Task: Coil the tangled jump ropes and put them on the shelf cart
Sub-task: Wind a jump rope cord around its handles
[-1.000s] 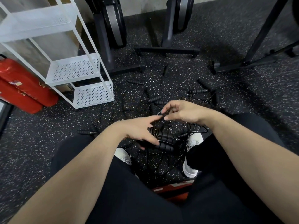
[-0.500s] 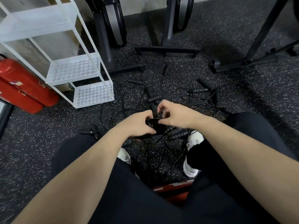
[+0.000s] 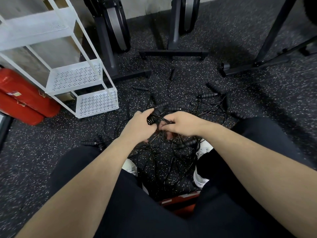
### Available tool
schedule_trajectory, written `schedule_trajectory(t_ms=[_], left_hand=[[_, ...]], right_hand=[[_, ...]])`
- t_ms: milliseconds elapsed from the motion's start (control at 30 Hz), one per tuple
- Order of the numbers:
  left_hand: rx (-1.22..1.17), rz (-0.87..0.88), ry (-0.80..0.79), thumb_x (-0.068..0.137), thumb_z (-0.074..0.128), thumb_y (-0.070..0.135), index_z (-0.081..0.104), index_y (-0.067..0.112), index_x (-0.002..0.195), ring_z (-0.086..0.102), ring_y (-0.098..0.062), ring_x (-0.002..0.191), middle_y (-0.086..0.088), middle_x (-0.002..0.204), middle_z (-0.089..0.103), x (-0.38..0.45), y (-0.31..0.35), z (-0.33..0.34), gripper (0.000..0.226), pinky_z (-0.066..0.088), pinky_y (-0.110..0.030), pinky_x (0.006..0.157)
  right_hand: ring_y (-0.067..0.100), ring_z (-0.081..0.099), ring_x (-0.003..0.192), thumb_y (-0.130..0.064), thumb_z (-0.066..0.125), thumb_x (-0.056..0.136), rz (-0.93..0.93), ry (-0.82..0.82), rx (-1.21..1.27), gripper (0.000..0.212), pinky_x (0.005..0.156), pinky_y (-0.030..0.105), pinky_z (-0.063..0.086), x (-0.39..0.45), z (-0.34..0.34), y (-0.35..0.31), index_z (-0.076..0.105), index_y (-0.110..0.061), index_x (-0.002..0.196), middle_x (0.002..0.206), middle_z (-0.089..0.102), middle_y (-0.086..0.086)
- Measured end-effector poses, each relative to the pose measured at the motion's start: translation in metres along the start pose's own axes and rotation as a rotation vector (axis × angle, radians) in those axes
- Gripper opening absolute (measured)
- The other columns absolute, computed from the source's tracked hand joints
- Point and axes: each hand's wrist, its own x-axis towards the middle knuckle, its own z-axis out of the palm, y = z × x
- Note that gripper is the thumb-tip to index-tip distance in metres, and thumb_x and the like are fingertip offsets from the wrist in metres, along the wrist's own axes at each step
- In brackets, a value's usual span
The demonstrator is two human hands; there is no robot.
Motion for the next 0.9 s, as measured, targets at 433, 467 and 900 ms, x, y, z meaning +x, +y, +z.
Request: schedule_trajectory(t_ms=[433,467,900], left_hand=[[-0.854,-0.147,0.113,0.096,0.067,0.007,0.056,0.038,0.136,0.073,-0.024,0.098,0.005,0.118,0.064,-0.007,0.008,-0.011,0.052,0.065,-0.045,0.072],[-0.908,-0.161,0.103,0.096,0.067,0.006,0.057,0.035,0.135,0.072,-0.025,0.102,0.001,0.123,0.065,-0.008,0.008,-0.012,0.05,0.065,-0.046,0.074],[-1.403,-0.031,-0.247,0.098,0.05,0.002,0.057,0.012,0.131,0.071,-0.034,0.092,-0.019,0.116,0.073,-0.022,0.015,-0.026,0.035,0.061,-0.039,0.069]], right_hand=[[0.008,0.044,0.056,-0.063,0.043,0.101,0.18,0.024,0.274,0.044,0.095,0.032,0.044,-0.002,-0.004,-0.007,0.07,-0.028,0.099,0.057,0.042,-0.014],[0.008,0.041,0.055,-0.064,0.037,0.102,0.194,0.02,0.343,0.051,0.101,0.033,0.039,-0.001,-0.003,-0.008,0.07,-0.025,0.094,0.057,0.039,-0.013],[0.007,0.035,0.057,-0.047,0.04,0.108,-0.008,0.153,0.488,0.043,0.072,0.028,0.033,-0.001,-0.001,-0.006,0.058,-0.024,0.077,0.056,0.036,-0.017]])
